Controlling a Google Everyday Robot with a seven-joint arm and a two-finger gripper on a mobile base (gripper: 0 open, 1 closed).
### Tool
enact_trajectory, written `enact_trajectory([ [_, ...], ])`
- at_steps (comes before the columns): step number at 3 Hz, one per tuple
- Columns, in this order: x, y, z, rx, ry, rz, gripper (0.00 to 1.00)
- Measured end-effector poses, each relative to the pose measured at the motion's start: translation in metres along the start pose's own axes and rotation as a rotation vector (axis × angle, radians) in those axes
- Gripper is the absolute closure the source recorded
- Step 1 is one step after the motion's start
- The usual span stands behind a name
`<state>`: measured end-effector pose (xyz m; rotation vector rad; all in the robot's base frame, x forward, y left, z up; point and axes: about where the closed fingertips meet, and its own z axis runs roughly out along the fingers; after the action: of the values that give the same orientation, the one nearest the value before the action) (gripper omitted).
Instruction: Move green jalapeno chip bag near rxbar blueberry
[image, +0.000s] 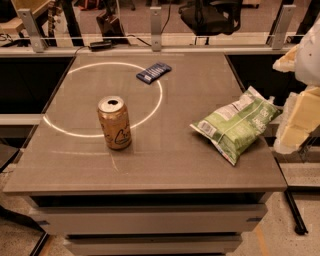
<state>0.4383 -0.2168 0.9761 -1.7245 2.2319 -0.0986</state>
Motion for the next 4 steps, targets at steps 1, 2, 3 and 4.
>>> enact_trajectory([
  [1, 0.003, -0.004, 0.0, 0.01, 0.0, 0.001, 0.0],
  [2, 0.015, -0.016, 0.007, 0.021, -0.008, 0.002, 0.0],
  [3, 0.029, -0.027, 0.025, 0.001, -0.065, 0.013, 0.0],
  [4, 0.034, -0.037, 0.041, -0.015, -0.157, 0.022, 0.0],
])
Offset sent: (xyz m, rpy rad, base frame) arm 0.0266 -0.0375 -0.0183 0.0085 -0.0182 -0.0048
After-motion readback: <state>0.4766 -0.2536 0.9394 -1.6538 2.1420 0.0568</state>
